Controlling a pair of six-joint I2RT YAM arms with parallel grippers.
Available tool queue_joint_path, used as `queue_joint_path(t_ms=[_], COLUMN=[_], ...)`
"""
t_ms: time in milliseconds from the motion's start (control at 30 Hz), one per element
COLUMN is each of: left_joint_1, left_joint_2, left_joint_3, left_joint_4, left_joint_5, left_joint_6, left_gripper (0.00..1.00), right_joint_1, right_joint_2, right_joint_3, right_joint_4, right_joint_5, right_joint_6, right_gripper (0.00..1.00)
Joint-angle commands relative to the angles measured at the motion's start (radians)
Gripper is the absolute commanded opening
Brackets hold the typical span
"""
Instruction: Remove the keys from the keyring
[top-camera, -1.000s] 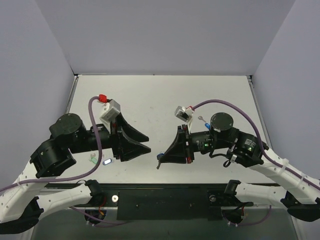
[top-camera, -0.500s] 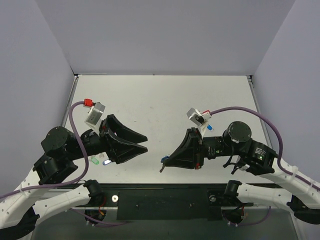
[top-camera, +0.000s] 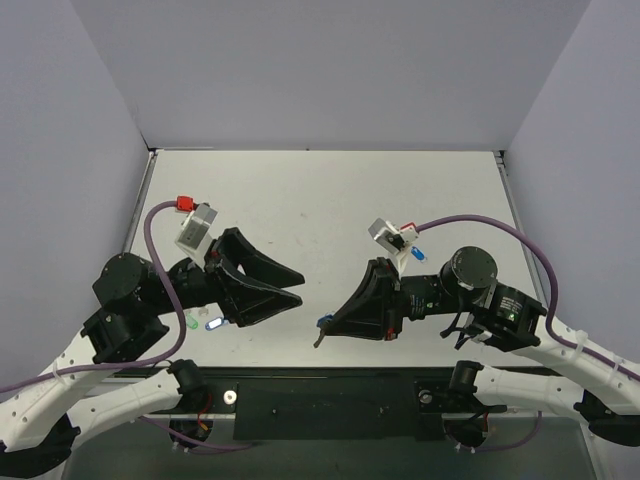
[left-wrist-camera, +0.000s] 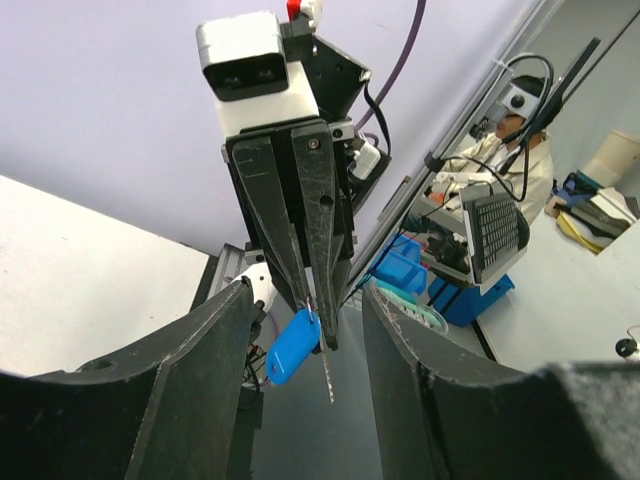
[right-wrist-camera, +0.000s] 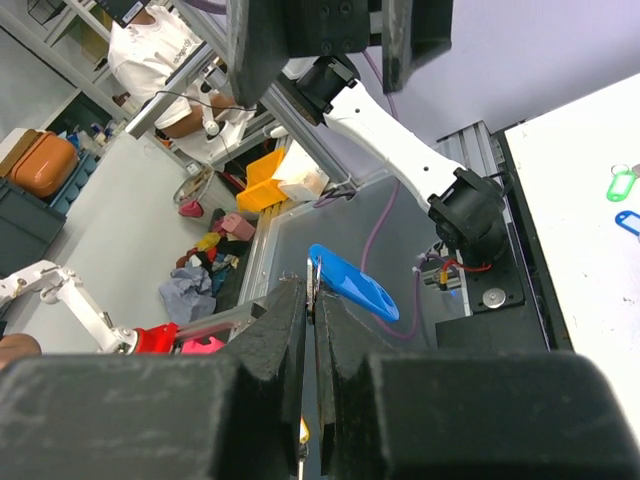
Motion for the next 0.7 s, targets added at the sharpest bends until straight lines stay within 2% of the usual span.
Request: queue_joint_path(t_ms=[0, 400, 667], left_joint_1=[0.002, 0.001, -0.013], left_joint_2=[0.035, 0.063, 0.064], left_joint_3=[0.004, 0.021, 0.03], left_joint_4=[0.043, -0.09, -0.107], left_joint_5=[0.077, 0.103, 0.115], left_joint_6=[0.026, 0.1, 0.103], left_gripper=[0.57, 0.57, 0.56], right_joint_1=[0.011, 0.019, 0.022], right_joint_2=[0.002, 0.023, 0.037], right_joint_3=[-0.005, 0.0, 0.011], right_joint_4=[0.105, 0.094, 0.067], right_joint_5=[-0.016, 0.001, 0.033], right_joint_6=[0.009, 0.0, -0.01], right_gripper=[0.0, 0.0, 0.0])
